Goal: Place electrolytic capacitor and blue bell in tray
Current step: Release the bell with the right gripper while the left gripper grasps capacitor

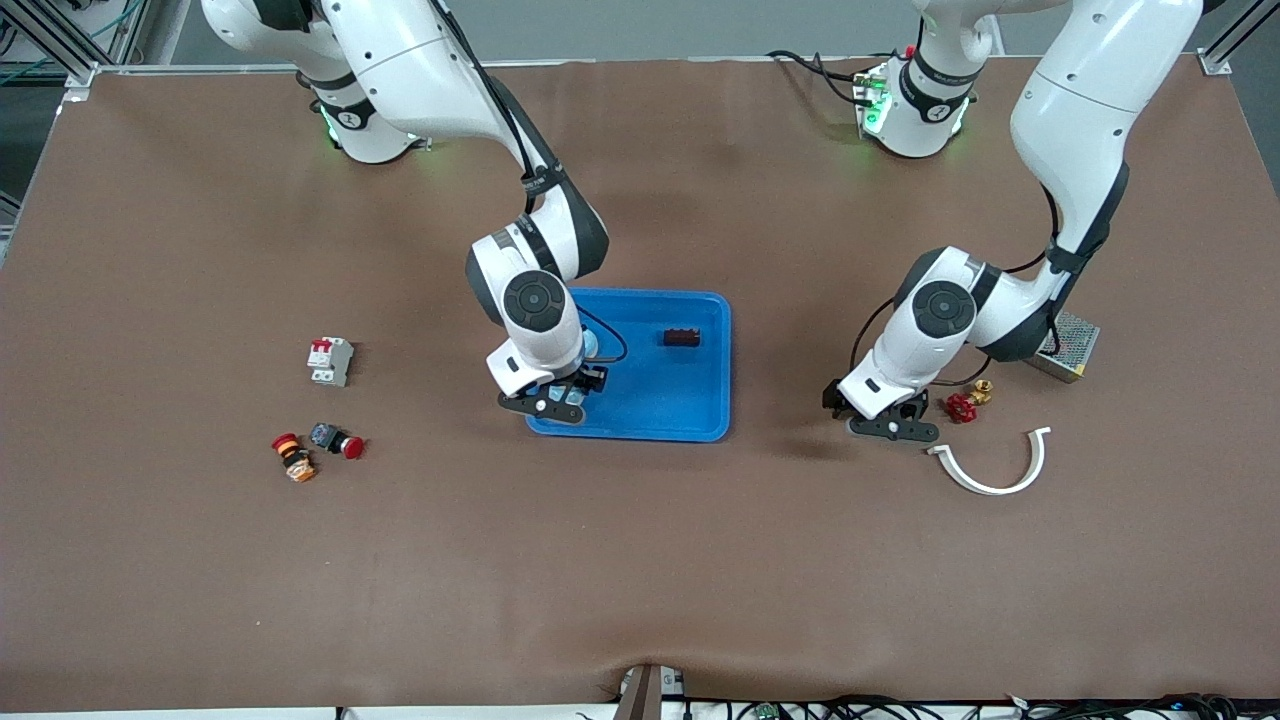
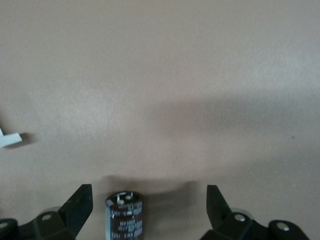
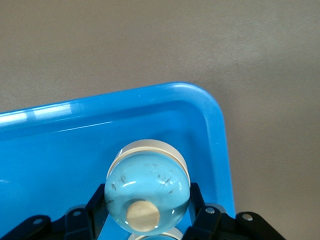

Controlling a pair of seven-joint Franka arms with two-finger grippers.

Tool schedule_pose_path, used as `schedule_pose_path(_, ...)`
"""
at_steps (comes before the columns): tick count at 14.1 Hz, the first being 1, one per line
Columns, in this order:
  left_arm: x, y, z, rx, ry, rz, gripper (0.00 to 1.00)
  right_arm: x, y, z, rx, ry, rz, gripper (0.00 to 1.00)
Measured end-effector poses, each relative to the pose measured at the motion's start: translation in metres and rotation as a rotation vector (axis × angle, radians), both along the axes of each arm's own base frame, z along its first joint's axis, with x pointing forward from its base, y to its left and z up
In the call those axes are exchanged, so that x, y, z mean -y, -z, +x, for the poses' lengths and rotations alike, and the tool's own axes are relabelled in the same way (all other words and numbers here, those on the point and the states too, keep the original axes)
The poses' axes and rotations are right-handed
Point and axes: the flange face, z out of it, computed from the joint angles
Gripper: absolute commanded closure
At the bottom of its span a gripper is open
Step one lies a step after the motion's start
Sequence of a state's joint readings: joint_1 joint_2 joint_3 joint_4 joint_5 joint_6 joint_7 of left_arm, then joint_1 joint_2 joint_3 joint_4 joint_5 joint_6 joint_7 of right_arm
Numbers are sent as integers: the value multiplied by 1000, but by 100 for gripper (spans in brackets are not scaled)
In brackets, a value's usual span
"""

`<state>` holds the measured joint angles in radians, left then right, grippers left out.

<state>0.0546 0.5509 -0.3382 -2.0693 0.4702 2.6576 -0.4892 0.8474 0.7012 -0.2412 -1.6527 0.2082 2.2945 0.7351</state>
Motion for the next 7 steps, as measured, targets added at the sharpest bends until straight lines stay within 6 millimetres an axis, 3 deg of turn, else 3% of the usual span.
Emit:
schedule_pose_path(6,-16,6,-6,-20,-10,9,0,-3,9,-2,1,-5,1,67)
schedule_pose_path(7,-17,5,-6,-20,-10,10,0,-3,8,-2,4,-5,3,52)
